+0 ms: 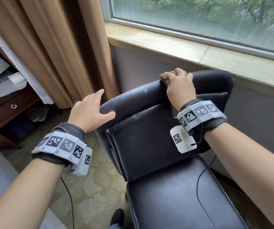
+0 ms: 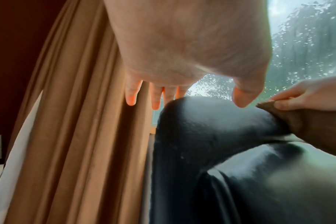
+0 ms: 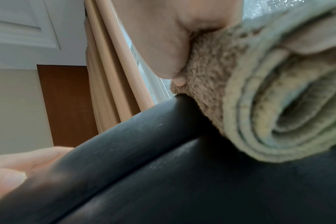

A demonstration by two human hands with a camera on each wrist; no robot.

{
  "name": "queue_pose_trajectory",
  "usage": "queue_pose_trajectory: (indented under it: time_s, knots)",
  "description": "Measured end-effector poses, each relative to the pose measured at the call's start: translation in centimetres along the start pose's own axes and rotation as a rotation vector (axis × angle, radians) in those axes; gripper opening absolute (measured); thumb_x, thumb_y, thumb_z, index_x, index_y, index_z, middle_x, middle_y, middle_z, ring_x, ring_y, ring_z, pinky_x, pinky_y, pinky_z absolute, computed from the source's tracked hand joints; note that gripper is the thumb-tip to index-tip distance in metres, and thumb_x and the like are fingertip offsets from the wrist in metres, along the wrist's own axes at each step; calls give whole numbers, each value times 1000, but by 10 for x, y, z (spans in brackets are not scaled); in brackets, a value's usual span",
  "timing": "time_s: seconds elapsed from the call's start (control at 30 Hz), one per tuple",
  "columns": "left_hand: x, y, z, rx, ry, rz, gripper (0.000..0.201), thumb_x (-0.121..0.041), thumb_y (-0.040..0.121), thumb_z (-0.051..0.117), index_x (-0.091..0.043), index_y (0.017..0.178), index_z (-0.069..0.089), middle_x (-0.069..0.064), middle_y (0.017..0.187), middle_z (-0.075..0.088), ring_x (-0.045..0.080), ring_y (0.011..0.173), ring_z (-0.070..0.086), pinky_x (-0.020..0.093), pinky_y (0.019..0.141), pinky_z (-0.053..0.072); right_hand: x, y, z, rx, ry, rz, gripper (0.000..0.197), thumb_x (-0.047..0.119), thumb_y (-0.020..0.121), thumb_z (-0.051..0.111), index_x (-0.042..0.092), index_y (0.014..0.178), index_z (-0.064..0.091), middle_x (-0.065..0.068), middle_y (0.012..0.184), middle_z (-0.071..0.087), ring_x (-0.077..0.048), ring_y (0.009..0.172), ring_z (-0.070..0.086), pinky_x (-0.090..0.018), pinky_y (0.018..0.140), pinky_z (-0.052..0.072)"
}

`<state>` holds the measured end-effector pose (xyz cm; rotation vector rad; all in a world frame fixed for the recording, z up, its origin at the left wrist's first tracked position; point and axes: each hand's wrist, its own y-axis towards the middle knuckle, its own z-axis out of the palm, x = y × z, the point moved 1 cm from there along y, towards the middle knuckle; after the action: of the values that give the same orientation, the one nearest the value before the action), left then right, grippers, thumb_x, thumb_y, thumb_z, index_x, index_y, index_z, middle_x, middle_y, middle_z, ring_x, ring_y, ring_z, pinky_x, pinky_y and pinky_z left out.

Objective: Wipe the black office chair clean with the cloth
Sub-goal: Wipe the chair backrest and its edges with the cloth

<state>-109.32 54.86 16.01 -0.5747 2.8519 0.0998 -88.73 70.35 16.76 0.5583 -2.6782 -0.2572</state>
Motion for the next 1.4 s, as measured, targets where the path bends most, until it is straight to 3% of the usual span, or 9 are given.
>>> queue_pose_trajectory:
  time_s: [0.2, 0.33, 0.47, 0.67, 0.77, 0.97, 1.1, 1.27, 1.4]
  knots:
    - [-2, -4, 15, -111, -41, -59, 88, -46, 80, 57, -13, 148, 13, 3, 144, 40, 21, 134, 33, 43, 106, 29, 13, -12, 4, 6, 12, -36, 36, 14, 98, 36, 25, 130, 50, -9, 142, 34, -36, 118, 33, -37, 85, 40]
    - [0, -8, 12, -228, -70, 13, 86, -37, 76, 64, -16, 147, 20, -2, 125, 54, 23, 119, 46, 40, 97, 32, 15, -14, 7, -4, 10, -44, 38, 16, 98, 36, 26, 133, 48, -8, 145, 31, -35, 118, 33, -37, 88, 40]
    - [0, -8, 14, -242, 0, 78, 78, -30, 78, 63, -15, 145, 28, 3, 125, 55, 26, 119, 47, 41, 96, 34, 18, -17, 8, -4, 12, -56, 38, 16, 98, 37, 26, 133, 48, -8, 145, 32, -36, 117, 33, -38, 87, 40]
    - [-17, -23, 40, -315, 439, 574, 65, -23, 73, 41, -7, 136, 41, 11, 139, 48, 27, 127, 47, 47, 100, 37, 21, -21, 12, -4, 8, -74, 39, 17, 98, 37, 27, 135, 46, -7, 146, 31, -36, 118, 33, -40, 87, 42]
    - [-15, -29, 52, -294, 524, 734, 66, -23, 67, 57, -7, 131, 51, 10, 136, 52, 26, 124, 49, 46, 101, 30, 19, -20, 12, -6, 29, -87, 39, 18, 98, 38, 27, 135, 47, -8, 145, 32, -37, 118, 34, -42, 87, 42]
    - [-13, -18, 57, -345, 536, 687, 61, -24, 69, 54, -4, 126, 42, 11, 125, 56, 27, 112, 40, 41, 93, 35, 18, -21, 13, -28, 32, -105, 38, 17, 98, 39, 26, 134, 48, -8, 145, 33, -37, 116, 34, -41, 87, 42]
    - [-12, -14, 61, -366, 537, 660, 61, -25, 72, 48, -2, 128, 40, 12, 130, 41, 27, 113, 38, 39, 93, 33, 14, -19, 16, -47, 47, -136, 38, 16, 96, 41, 25, 133, 50, -9, 143, 37, -37, 114, 36, -42, 89, 42]
    - [-13, -16, 67, -393, 472, 633, 60, -25, 72, 39, 0, 127, 42, 16, 135, 38, 31, 117, 38, 40, 94, 32, 20, -34, 22, -108, 90, -355, 37, 9, 86, 49, 15, 118, 64, -19, 123, 55, -44, 88, 49, -45, 74, 50]
    - [-15, -16, 68, -389, 419, 614, 60, -26, 72, 41, 0, 127, 43, 19, 132, 49, 31, 117, 39, 40, 94, 32, 11, -22, 16, -92, 69, -275, 35, 13, 93, 47, 22, 124, 59, -10, 132, 49, -40, 105, 44, -44, 84, 47]
